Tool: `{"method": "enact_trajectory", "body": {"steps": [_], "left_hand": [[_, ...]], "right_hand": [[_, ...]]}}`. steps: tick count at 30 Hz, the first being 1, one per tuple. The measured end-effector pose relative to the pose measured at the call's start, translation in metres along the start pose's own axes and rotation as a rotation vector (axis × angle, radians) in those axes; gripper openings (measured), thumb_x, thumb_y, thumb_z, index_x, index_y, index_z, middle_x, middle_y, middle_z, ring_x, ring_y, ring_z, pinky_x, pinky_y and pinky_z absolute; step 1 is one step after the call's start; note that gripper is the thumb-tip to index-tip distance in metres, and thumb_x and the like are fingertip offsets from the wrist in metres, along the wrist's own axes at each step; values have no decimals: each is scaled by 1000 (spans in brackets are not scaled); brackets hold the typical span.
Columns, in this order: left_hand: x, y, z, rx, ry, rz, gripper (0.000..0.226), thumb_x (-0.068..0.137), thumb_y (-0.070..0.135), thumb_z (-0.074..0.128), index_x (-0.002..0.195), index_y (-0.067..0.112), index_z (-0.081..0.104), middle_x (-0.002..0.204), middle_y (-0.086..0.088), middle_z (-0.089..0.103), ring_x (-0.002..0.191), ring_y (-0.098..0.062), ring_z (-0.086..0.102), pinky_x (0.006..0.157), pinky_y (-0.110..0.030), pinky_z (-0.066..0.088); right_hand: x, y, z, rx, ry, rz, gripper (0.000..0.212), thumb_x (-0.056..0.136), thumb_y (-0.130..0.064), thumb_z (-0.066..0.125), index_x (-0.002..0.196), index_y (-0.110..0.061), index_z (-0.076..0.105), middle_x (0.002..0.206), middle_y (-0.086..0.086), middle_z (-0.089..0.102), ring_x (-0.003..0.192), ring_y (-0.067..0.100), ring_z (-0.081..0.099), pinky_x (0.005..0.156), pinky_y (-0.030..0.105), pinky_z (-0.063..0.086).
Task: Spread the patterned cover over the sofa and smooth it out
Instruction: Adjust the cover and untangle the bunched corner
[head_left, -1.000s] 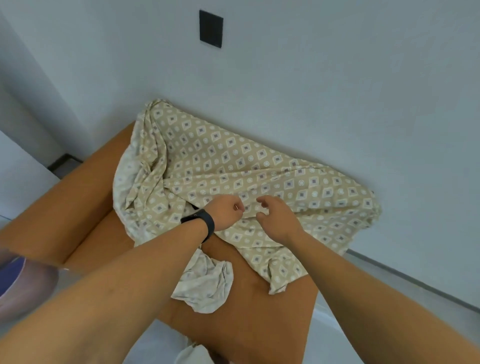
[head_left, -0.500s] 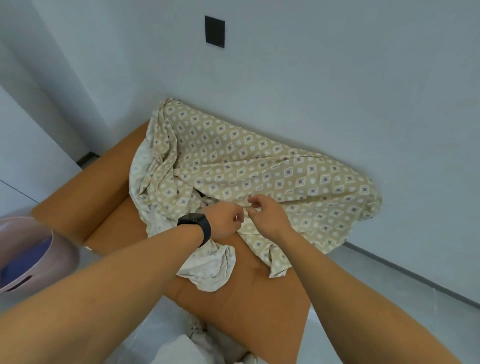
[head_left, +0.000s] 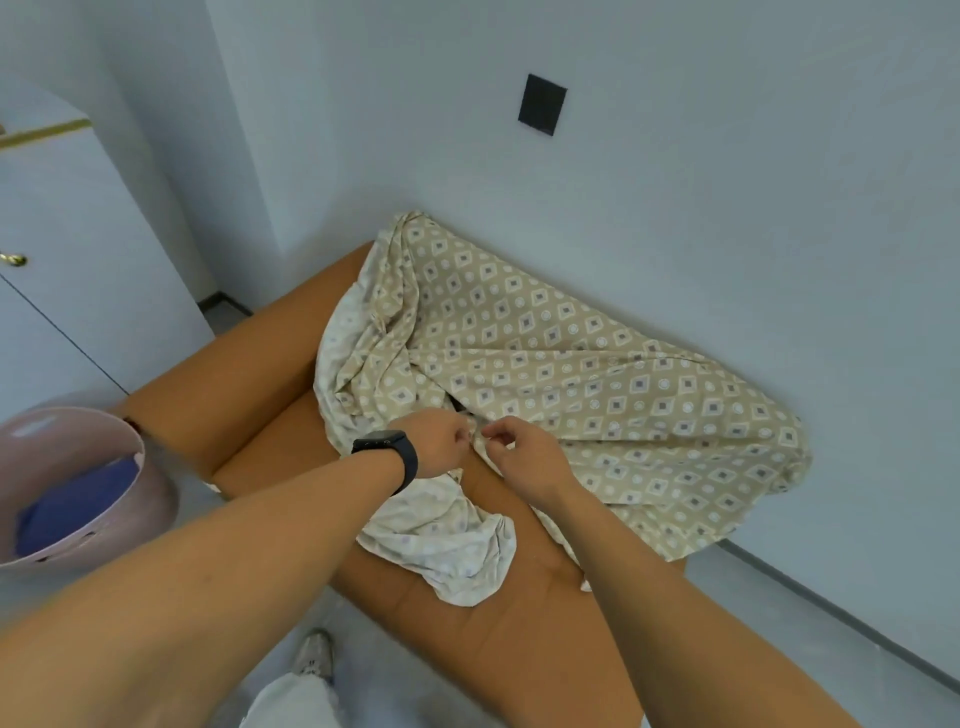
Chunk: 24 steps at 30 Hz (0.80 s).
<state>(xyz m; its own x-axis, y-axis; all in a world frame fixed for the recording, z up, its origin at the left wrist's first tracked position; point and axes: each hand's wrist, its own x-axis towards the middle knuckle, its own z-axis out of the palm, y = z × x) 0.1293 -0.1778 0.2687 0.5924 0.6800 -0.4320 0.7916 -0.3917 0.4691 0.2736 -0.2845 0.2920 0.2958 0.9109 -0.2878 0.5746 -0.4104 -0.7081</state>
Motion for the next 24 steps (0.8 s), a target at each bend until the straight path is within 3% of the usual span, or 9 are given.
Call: {"method": "enact_trajectory", "body": {"steps": [3, 6, 8, 13, 16, 18, 24], "left_hand": [[-10, -41, -26, -445, -32, -102, 31, 103, 26, 45, 95, 5, 67, 89, -16, 69, 75, -26, 60, 65, -35, 46], [-25, -76, -58, -1128, -43, -279, 36, 102, 43, 49, 114, 16, 70, 108, -3, 76, 97, -27, 75, 89, -40, 59], [-28, -99, -74, -1251, -20, -280, 42, 103, 52, 46, 120, 22, 69, 116, 1, 74, 107, -26, 73, 99, -44, 55], [-20, -117, -95, -1095, 26, -204, 36, 104, 50, 46, 119, 25, 66, 117, 1, 72, 105, -24, 71, 98, -45, 56], [-15, -129, -90, -571, 19, -46, 25, 103, 36, 51, 121, 25, 63, 110, -3, 69, 96, -24, 69, 84, -40, 55], [-19, -139, -81, -367, -65, -5, 29, 103, 29, 52, 130, 26, 61, 112, 1, 66, 95, -17, 63, 78, -31, 50], [-17, -202, -72, -343, -57, -117, 26, 102, 26, 50, 122, 26, 66, 113, 5, 64, 102, -14, 60, 84, -28, 48]], "right_hand": [[16, -42, 42, 54, -16, 12, 26, 101, -21, 57, 124, -19, 70, 114, -4, 71, 98, 11, 63, 81, 21, 48], [23, -79, 73, 372, 61, 107, 20, 101, -29, 59, 115, -25, 72, 101, -5, 74, 89, 16, 68, 80, 33, 55], [26, -101, 86, 607, 108, 172, 21, 101, -33, 61, 118, -27, 71, 105, -4, 74, 87, 14, 69, 78, 30, 55], [42, -130, 93, 492, 200, 102, 24, 102, -38, 58, 121, -27, 70, 108, -11, 73, 95, 13, 70, 86, 34, 56], [51, -135, 100, 402, 130, 89, 28, 106, -38, 51, 112, -20, 71, 106, -6, 73, 90, 13, 70, 78, 28, 53], [57, -130, 112, 382, 31, 143, 34, 108, -38, 46, 112, -16, 71, 107, -2, 74, 87, 11, 69, 70, 20, 49], [94, -132, 162, 288, -96, 155, 33, 106, -36, 49, 111, -14, 73, 104, 1, 74, 92, 21, 71, 79, 33, 54]]}}
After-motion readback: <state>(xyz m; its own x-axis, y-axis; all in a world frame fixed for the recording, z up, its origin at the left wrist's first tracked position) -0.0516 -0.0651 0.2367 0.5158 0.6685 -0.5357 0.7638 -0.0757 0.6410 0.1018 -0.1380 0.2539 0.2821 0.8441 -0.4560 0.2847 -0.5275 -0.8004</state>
